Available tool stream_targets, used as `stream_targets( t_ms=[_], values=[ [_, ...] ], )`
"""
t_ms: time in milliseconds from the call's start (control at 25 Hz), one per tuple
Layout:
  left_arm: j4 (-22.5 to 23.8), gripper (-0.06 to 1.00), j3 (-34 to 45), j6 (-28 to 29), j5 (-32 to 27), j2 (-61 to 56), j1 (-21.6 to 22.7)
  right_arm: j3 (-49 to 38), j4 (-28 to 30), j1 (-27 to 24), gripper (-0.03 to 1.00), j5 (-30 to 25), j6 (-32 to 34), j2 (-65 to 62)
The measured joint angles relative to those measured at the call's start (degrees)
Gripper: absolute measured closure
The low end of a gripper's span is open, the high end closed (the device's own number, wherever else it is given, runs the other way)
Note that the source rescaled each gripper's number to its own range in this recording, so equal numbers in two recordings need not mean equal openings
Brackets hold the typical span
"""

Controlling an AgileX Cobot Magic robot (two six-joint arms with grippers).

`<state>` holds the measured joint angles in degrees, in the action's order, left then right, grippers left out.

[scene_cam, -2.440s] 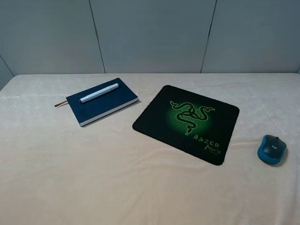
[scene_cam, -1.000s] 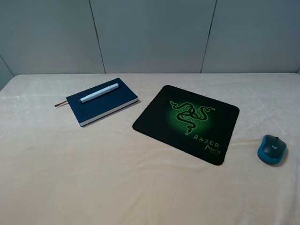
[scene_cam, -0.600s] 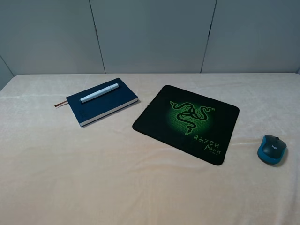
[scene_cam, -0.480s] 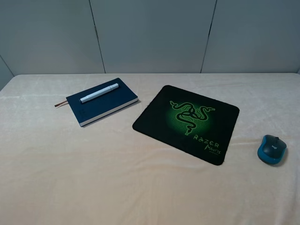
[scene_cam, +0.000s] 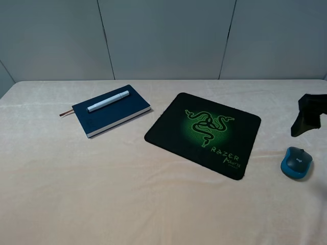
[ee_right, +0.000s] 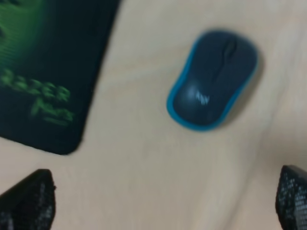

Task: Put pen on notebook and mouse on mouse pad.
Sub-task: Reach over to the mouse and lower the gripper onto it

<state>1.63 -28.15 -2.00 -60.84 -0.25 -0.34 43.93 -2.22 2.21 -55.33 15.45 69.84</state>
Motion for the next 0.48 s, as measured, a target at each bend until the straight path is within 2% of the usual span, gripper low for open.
stream_targets(
  t_ms=[480],
  values=[
    [0.0,-0.02,0.0,0.0,0.0,0.0,0.0,0.1,0.3,0.0,-0.03,9.9,3.7,18.9]
  ],
)
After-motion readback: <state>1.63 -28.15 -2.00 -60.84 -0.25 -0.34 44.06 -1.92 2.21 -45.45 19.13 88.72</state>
